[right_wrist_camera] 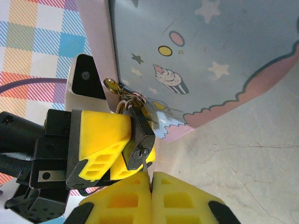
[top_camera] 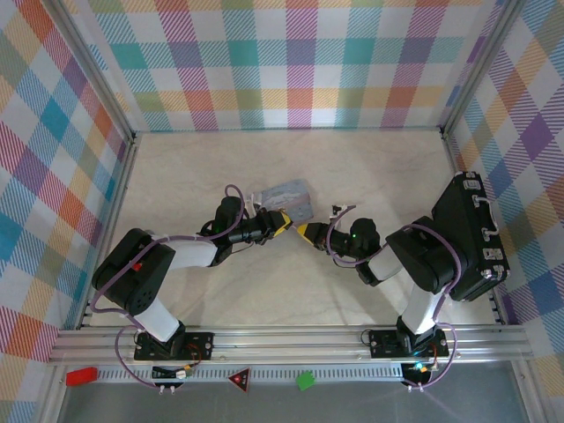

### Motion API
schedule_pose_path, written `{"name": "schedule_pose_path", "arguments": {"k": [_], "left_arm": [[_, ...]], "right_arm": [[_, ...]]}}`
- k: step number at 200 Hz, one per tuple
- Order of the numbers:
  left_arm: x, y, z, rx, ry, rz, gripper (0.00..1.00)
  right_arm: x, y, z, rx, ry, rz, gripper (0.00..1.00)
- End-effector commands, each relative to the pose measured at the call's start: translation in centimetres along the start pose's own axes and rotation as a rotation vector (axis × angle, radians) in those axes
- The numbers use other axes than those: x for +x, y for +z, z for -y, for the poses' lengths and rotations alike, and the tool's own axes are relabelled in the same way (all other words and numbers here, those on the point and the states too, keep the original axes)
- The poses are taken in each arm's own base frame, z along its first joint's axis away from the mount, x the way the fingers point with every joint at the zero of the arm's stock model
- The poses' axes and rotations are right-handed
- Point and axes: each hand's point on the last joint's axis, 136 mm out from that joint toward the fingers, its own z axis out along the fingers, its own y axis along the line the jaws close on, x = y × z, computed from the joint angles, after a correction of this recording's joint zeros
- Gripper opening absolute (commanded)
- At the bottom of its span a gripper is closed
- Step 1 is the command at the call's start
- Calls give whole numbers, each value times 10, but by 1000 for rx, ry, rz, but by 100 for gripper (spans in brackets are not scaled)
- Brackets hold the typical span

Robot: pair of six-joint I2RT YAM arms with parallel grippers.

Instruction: Unlock a padlock with a key

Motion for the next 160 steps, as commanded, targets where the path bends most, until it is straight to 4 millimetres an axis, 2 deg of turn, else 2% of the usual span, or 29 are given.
{"name": "schedule_pose_path", "arguments": {"k": [1,37,160], "left_arm": [[-2,-5,13,35,23,5,0],[1,-6,15,34,26,2,0],[7,-7,34,91,40,14,0]], "right_arm": [[-1,3,-15,-48,-31,1,0],[-1,6,-21,-63,-37,1,0],[-5,6,-20,-55,45,29,0]]}}
